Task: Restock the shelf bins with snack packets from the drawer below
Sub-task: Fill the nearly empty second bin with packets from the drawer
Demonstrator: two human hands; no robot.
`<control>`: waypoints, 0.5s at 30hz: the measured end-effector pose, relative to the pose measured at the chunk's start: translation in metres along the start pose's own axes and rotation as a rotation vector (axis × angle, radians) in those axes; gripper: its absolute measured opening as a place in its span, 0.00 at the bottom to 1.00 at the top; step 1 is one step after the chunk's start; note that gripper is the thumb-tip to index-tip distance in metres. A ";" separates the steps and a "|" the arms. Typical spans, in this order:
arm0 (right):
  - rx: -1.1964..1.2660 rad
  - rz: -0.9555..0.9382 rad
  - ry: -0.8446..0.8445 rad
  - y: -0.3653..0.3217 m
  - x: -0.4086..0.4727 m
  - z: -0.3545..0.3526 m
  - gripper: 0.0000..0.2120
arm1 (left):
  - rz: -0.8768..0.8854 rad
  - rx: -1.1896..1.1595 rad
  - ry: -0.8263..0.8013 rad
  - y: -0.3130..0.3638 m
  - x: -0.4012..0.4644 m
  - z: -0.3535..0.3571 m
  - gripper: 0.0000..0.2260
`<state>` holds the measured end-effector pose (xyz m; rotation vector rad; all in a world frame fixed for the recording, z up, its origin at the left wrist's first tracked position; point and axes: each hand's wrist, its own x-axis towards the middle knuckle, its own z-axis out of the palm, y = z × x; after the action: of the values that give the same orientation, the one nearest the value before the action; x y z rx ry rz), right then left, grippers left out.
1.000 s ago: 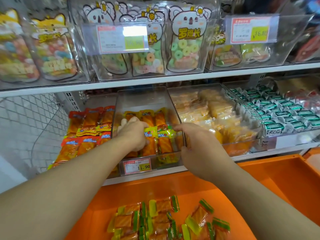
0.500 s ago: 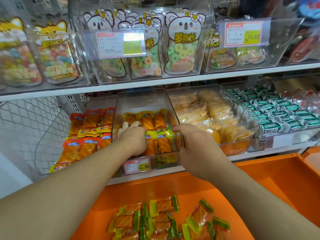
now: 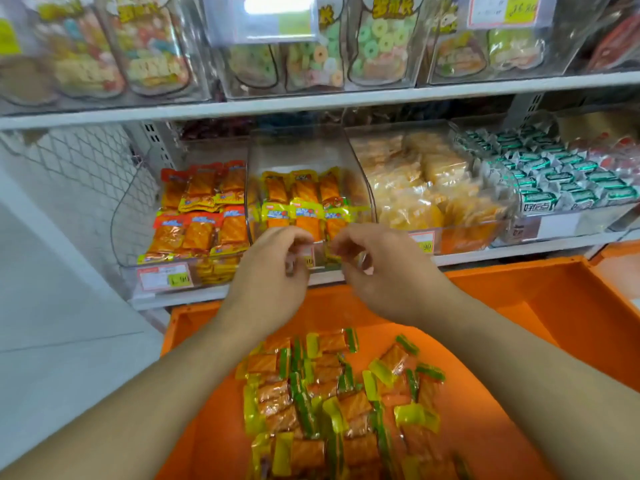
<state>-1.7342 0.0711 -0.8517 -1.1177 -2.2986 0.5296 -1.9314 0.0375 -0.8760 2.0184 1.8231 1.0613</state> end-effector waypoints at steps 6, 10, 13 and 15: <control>-0.177 0.209 -0.505 0.027 -0.043 0.091 0.07 | -0.317 -0.049 -0.243 -0.067 -0.114 0.036 0.12; -0.243 0.393 -0.750 0.058 -0.068 0.145 0.19 | -0.521 0.032 -0.421 -0.133 -0.151 0.067 0.12; -0.257 0.479 -0.788 0.083 -0.071 0.182 0.33 | -0.549 0.128 -0.479 -0.171 -0.155 0.086 0.19; -0.229 0.535 -0.747 0.099 -0.065 0.209 0.34 | -0.560 0.154 -0.508 -0.191 -0.149 0.099 0.25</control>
<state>-1.7675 0.0521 -1.0889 -1.9236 -2.7031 1.0483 -2.0116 -0.0332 -1.1145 1.4975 2.0199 0.2324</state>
